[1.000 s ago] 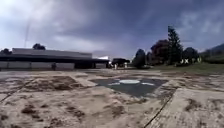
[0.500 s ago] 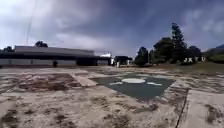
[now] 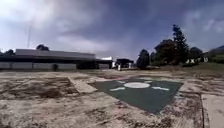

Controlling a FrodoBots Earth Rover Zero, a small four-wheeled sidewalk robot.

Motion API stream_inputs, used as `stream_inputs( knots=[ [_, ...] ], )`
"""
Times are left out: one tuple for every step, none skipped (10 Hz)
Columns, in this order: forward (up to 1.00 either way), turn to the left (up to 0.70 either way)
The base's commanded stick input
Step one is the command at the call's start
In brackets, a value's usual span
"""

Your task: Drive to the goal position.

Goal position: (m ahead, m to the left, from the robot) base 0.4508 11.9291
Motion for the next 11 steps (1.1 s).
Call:
stream_inputs(
  knots=[
    [0.70, 0.00],
    [0.70, 0.00],
    [0.70, 0.00],
    [0.70, 0.00],
    [0.70, 0.00],
    [0.70, 0.00],
    [0.70, 0.00],
    [0.70, 0.00],
    [0.70, 0.00],
    [0.70, 0.00],
    [0.70, 0.00]
  ],
)
